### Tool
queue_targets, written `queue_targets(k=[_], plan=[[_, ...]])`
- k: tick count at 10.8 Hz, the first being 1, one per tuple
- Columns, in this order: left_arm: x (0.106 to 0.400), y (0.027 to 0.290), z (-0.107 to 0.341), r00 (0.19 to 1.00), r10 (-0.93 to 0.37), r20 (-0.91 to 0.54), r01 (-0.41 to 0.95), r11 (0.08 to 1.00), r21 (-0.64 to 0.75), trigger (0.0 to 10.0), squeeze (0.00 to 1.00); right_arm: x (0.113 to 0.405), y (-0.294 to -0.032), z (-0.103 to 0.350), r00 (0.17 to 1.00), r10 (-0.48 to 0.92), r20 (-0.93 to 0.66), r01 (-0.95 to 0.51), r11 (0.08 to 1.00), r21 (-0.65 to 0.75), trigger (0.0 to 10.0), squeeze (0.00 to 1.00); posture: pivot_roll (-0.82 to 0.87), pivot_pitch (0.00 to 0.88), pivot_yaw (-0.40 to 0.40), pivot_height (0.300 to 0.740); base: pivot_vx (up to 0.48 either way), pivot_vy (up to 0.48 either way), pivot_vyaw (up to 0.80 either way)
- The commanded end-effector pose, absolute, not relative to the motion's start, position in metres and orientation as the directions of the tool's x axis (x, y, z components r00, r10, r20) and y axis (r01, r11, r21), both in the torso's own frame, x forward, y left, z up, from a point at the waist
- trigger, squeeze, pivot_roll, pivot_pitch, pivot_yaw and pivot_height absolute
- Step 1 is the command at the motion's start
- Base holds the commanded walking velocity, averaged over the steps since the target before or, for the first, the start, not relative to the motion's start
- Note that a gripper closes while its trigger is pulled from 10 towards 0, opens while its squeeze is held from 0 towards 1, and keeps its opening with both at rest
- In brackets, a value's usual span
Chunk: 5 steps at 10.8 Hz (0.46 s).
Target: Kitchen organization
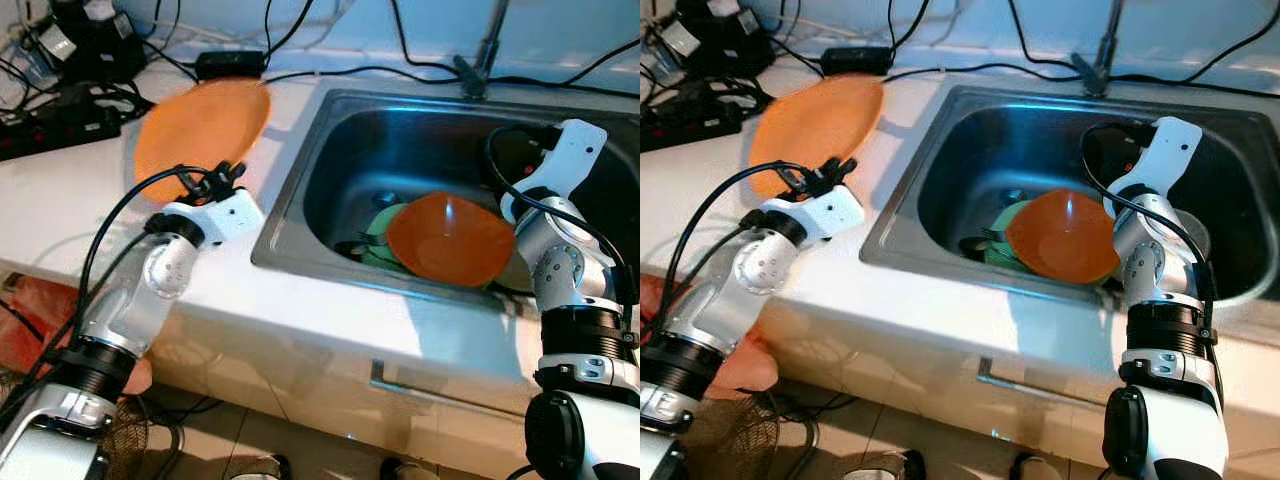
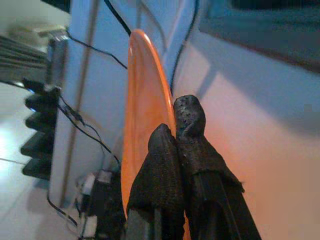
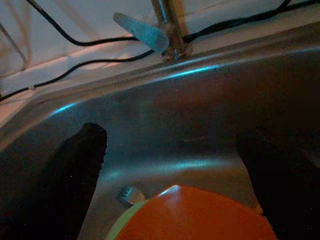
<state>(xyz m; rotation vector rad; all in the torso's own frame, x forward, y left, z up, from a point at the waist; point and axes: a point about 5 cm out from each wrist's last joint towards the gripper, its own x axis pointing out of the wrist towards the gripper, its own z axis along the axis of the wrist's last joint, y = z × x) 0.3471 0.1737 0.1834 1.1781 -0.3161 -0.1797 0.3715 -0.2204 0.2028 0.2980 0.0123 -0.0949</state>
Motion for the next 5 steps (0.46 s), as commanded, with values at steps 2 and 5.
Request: queue_targets(k=[2, 5], plan=[[0.339, 0.148, 0.190, 0.879, -0.403, 0.254, -0.091, 0.380, 0.920, 0.0, 0.00, 0.371, -0.208, 0.205, 1.000, -0.006, -0.021, 0.013, 0.939, 0.345, 10.0, 0.00, 0.07, 0.120, 0.069, 0.740, 0.000, 0.000, 0.00], [0.331, 0.105, 0.185, 0.782, -0.535, 0.321, -0.084, 0.421, 0.903, 0.0, 0.00, 0.367, -0.179, 0.214, 0.974, 0.224, 0.033, -0.215, 0.867, 0.449, 10.0, 0.00, 0.06, 0.114, 0.069, 0.740, 0.000, 0.000, 0.00]])
